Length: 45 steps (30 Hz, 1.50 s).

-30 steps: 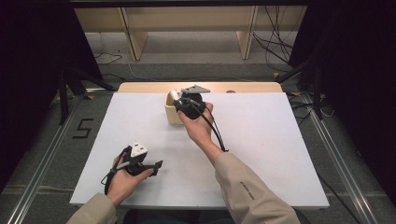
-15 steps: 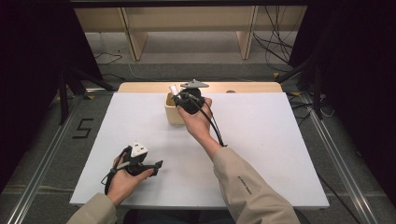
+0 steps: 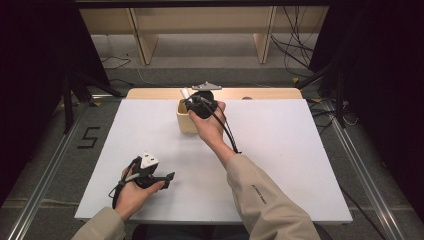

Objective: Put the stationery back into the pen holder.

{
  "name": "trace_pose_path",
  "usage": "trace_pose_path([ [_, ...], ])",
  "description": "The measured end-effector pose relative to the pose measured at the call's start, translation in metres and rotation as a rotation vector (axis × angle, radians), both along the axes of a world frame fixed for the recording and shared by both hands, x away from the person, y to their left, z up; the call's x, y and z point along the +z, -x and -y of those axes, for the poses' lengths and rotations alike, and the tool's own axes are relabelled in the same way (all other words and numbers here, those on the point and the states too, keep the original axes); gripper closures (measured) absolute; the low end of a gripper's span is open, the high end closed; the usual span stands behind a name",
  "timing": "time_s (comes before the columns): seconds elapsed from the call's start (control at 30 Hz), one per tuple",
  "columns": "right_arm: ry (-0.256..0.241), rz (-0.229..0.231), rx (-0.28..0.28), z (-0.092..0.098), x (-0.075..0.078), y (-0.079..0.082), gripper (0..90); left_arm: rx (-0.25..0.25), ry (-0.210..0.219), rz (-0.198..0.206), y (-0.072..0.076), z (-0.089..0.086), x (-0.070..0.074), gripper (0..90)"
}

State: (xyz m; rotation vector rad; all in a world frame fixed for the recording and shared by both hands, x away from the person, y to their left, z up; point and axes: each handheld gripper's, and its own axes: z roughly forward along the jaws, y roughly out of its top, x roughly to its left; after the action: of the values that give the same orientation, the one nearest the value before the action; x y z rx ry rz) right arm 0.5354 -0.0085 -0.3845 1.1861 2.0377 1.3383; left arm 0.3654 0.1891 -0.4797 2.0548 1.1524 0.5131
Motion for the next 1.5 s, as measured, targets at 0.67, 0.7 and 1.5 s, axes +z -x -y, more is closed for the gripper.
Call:
trace_pose_path([
  [0.67, 0.016, -0.015, -0.004, -0.004, -0.004, -0.016, 70.9, -0.005, 0.002, -0.002, 0.0, 0.002, -0.001, 26.9],
  [0.7, 0.018, -0.019, -0.002, -0.005, -0.005, -0.017, 70.8, -0.005, 0.002, -0.002, 0.0, 0.002, -0.001, 26.9],
  [1.5, 0.044, -0.006, 0.005, -0.014, -0.018, -0.025, 70.8, -0.009, 0.0, -0.005, 0.001, 0.003, -0.002, 26.8],
])
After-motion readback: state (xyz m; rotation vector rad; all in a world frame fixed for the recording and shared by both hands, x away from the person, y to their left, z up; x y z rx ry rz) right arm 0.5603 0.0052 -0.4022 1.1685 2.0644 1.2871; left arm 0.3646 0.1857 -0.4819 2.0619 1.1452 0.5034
